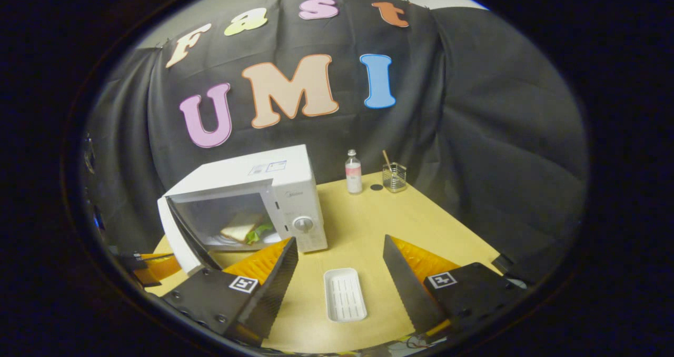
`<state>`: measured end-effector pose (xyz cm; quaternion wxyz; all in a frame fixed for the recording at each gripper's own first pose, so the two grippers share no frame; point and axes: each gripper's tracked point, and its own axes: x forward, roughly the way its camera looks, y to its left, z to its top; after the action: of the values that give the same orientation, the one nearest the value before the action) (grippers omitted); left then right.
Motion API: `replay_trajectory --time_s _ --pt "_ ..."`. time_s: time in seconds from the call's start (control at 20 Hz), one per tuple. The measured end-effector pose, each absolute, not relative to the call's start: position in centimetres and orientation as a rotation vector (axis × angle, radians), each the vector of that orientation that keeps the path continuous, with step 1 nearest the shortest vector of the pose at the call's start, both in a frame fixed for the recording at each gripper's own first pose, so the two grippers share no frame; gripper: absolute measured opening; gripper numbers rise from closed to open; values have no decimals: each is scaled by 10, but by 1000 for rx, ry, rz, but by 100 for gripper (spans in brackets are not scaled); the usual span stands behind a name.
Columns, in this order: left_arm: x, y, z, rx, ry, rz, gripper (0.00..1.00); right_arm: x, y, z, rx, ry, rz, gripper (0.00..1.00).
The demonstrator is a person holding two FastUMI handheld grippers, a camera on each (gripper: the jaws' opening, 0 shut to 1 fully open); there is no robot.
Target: Open the microwave oven with the left hand, put the food in, and close the microwave oven.
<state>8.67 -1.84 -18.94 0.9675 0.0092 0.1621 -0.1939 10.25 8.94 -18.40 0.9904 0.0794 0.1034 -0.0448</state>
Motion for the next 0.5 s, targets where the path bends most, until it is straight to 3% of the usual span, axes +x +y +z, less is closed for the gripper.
replay_trajectory --time_s 0.5 --pt "146 -85 -194 -40 349 -358 1 110 48 -165 160 190 -87 100"
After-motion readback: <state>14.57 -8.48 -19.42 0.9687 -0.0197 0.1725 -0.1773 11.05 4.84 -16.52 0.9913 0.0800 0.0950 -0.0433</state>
